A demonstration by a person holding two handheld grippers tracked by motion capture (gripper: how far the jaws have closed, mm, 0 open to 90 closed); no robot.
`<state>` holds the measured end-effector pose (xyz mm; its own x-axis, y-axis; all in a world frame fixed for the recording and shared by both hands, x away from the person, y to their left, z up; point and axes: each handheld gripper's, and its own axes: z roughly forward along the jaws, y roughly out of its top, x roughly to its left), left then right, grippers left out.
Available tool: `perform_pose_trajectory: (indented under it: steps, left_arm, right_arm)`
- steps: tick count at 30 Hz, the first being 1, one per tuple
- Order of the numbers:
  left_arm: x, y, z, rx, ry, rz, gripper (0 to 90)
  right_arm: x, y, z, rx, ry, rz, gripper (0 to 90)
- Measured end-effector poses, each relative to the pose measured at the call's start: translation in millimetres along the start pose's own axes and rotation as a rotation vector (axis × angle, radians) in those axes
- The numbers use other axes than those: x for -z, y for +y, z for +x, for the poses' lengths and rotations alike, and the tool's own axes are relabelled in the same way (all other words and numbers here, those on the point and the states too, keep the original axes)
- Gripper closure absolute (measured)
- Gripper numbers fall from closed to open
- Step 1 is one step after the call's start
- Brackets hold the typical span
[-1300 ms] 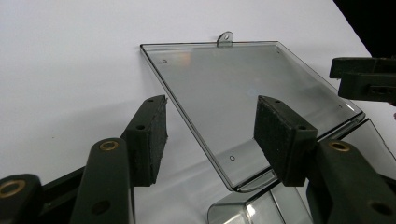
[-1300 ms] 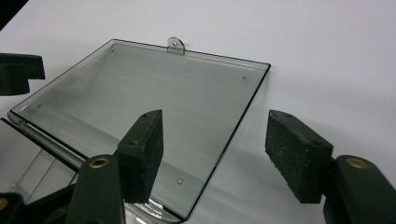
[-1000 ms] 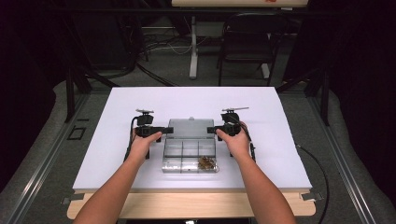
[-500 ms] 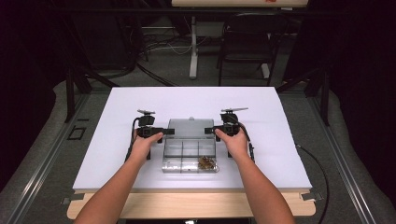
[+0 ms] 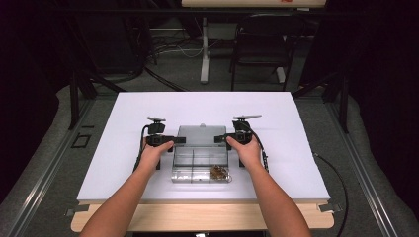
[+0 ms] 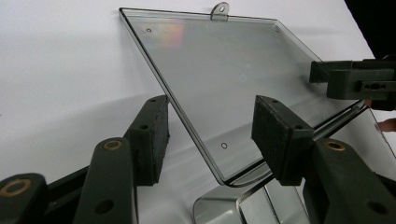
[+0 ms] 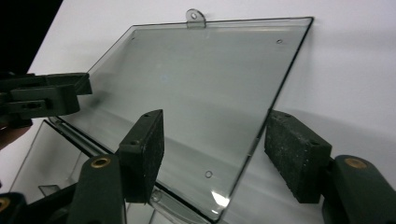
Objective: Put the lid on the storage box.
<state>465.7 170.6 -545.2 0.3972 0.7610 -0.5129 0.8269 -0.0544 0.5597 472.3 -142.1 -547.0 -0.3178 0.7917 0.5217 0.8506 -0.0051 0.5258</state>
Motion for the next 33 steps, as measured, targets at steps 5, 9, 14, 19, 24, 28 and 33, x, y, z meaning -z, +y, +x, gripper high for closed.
perform_pose_trajectory:
  steps: [5,9,14,19,24,28,33]
  left_arm:
    - [0.4,-0.4,-0.4,0.004,-0.001,0.001,46.6]
    - [0.7,-0.5,0.2,0.0,-0.001,0.004,46.6]
    - [0.1,-0.6,0.4,0.002,-0.002,-0.001,46.4]
    - [-0.5,-0.6,1.3,0.003,-0.002,-0.007,46.4]
    - [-0.6,-0.5,1.2,0.003,-0.002,-0.008,46.2]
    - [-0.2,-0.4,1.0,0.004,-0.006,-0.01,46.4]
    - [-0.3,0.2,0.2,0.007,-0.011,-0.016,46.4]
  right_arm:
    - [-0.7,0.1,0.0,0.0,0.006,0.002,37.5]
    - [-0.8,0.5,-0.2,-0.02,0.014,-0.005,37.6]
    - [-0.6,0.4,1.0,-0.017,0.001,-0.008,38.5]
    - [0.6,0.6,1.3,-0.001,-0.004,-0.003,39.3]
    - [1.0,0.5,1.5,-0.009,-0.004,-0.003,40.3]
    - [2.1,1.1,2.2,-0.007,-0.001,-0.022,41.3]
    - [4.3,2.0,3.0,-0.002,-0.001,-0.034,42.3]
